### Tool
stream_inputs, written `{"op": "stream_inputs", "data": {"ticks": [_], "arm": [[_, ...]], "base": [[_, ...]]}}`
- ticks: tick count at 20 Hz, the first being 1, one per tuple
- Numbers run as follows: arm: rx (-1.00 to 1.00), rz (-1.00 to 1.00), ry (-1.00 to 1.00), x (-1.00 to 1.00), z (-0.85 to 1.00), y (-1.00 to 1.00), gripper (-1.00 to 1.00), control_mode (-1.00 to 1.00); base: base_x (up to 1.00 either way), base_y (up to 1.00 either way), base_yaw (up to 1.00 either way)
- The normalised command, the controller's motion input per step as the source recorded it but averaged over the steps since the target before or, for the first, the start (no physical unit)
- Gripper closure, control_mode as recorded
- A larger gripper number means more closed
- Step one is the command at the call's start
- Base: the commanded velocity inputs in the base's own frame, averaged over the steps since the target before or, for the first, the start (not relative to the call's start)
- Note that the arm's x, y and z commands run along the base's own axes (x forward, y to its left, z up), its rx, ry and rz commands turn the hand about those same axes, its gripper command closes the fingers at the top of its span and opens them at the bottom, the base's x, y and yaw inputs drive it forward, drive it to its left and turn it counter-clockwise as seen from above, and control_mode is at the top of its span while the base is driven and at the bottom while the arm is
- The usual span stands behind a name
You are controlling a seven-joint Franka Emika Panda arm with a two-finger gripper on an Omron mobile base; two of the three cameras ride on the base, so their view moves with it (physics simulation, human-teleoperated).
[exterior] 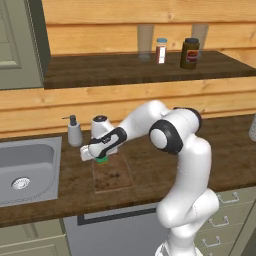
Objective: Pick up the sponge from the counter and clean the cutting board by briefly scrubbing or pressing down on the cutting board. Once finished, release the sponge.
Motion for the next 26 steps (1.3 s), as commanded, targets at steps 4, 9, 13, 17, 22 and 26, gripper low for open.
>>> {"op": "stream_inputs", "data": {"ticks": [4,9,13,17,22,26], "arm": [[0.0,0.01,0.0,-0.27,-0.19,0.0,1.0,-1.0],[0.0,0.0,0.0,-0.48,-0.13,0.0,1.0,-1.0],[0.0,0.0,0.0,-0.55,-0.16,0.0,1.0,-1.0],[0.0,0.0,-0.02,-0.65,-0.23,0.0,1.0,-1.0],[0.0,0.0,-0.05,-0.69,-0.26,0.0,1.0,-1.0],[0.0,0.0,-0.05,-0.73,-0.28,0.0,1.0,-1.0]], "base": [[0.0,0.0,0.0],[0.0,0.0,0.0],[0.0,0.0,0.0],[0.0,0.0,0.0],[0.0,0.0,0.0],[0.0,0.0,0.0]]}}
